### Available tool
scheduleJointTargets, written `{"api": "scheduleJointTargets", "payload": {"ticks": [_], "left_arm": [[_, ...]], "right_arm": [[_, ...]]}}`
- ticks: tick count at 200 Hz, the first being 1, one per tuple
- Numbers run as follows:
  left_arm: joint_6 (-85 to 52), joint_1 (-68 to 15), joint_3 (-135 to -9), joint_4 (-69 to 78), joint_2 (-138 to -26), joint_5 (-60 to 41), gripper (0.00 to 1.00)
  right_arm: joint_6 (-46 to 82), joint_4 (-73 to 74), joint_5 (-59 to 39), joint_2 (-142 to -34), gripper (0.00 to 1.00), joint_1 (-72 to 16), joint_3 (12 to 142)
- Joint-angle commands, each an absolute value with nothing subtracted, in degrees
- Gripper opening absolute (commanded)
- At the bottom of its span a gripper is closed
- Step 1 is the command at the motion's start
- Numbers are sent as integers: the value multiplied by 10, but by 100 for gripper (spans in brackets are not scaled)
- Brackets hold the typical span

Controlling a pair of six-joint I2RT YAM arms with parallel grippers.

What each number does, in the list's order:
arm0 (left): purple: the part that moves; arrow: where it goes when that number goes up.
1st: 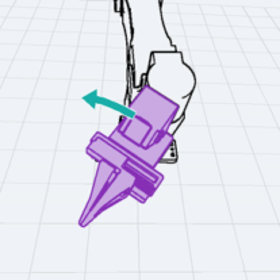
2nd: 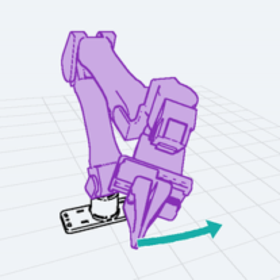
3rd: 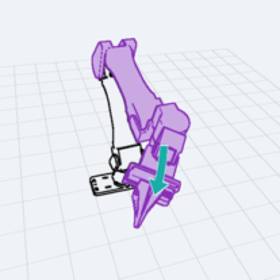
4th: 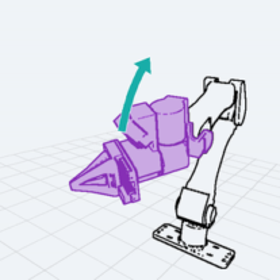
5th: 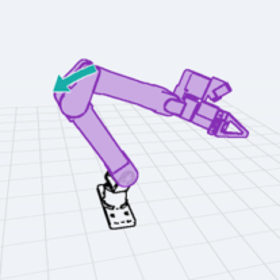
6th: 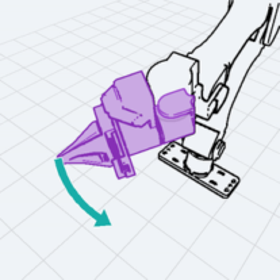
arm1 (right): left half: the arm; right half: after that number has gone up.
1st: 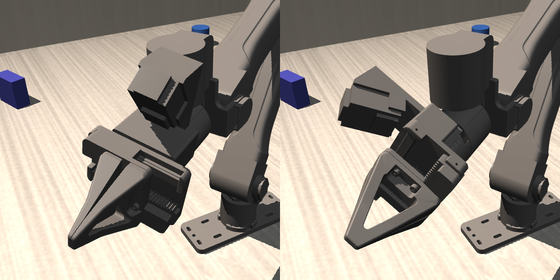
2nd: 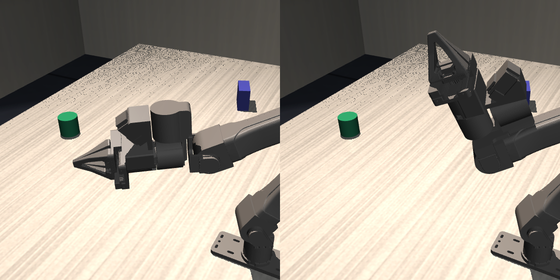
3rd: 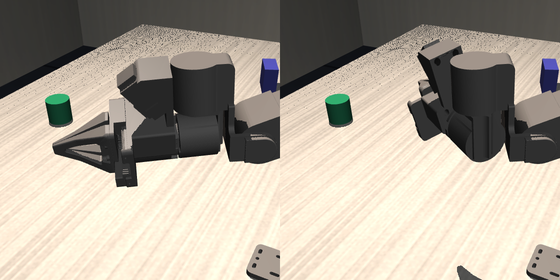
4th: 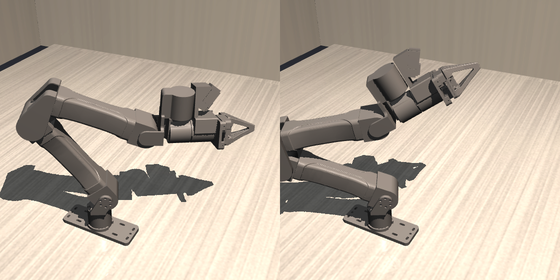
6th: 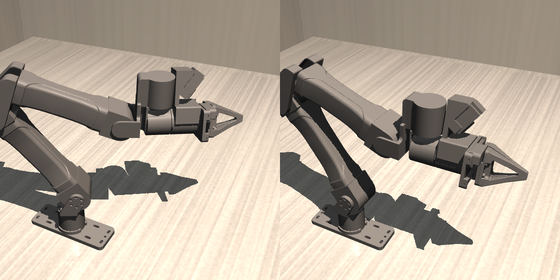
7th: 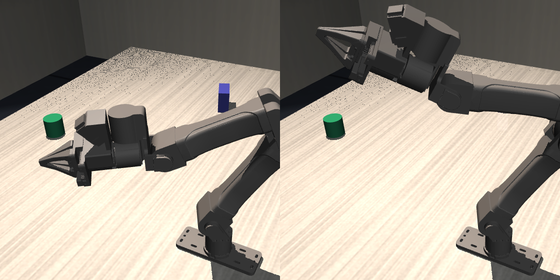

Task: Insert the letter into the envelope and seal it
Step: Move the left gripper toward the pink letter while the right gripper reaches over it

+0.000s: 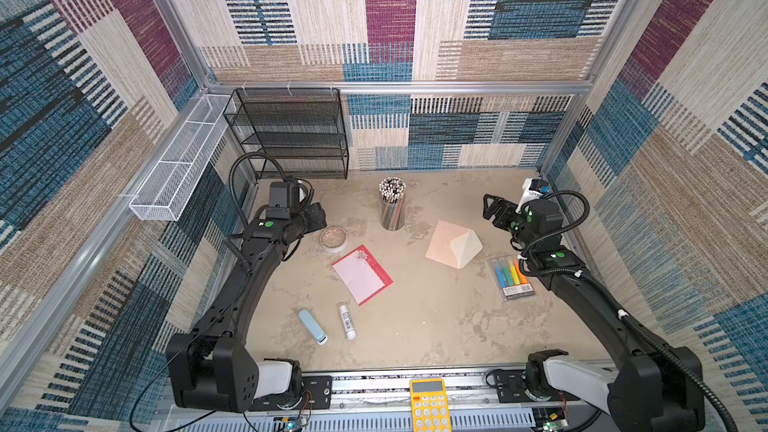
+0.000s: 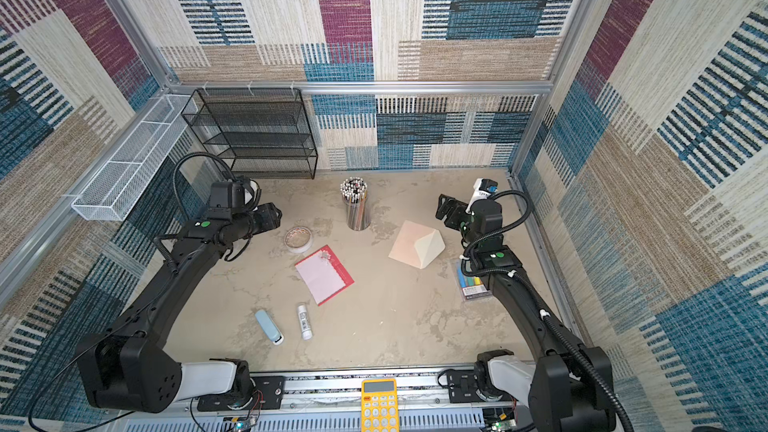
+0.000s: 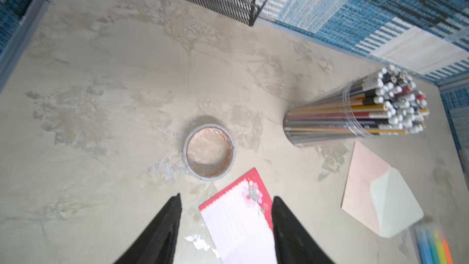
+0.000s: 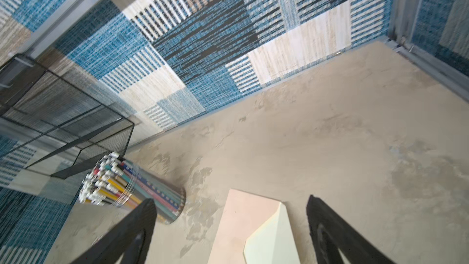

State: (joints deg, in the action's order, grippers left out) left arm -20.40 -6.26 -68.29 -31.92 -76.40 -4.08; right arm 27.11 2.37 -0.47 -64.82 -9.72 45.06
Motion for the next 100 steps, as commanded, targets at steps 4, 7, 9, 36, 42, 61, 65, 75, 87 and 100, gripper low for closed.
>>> {"api": "scheduleJointTargets", "payload": {"ticks": [4,7,9,36,42,61,65,75,87,100], "left_arm": [[-207,-70,-683,-391,-756,-80,60],[-207,-71,-681,-395,-756,-82,60],[-208,-73,-681,-397,-755,-84,60],[-221,-85,-660,-405,-753,-118,60],[-227,-88,-654,-405,-752,-124,60],[-238,-100,-633,-405,-753,-132,59],[-241,-102,-629,-405,-753,-133,59],[-246,-108,-620,-405,-755,-135,59],[-252,-115,-607,-402,-756,-132,59],[-254,-120,-593,-393,-758,-134,59]], "right_arm": [[293,24,-18,-637,96,-121,443],[295,24,-23,-638,96,-123,442],[297,23,-27,-637,96,-123,443],[319,19,-89,-651,96,-142,440],[318,18,-96,-654,96,-149,440],[313,5,-104,-665,96,-175,439],[314,4,-107,-668,96,-180,438],[318,7,-113,-671,96,-192,432],[326,18,-118,-674,96,-206,421],[345,35,-116,-677,95,-220,407]]}}
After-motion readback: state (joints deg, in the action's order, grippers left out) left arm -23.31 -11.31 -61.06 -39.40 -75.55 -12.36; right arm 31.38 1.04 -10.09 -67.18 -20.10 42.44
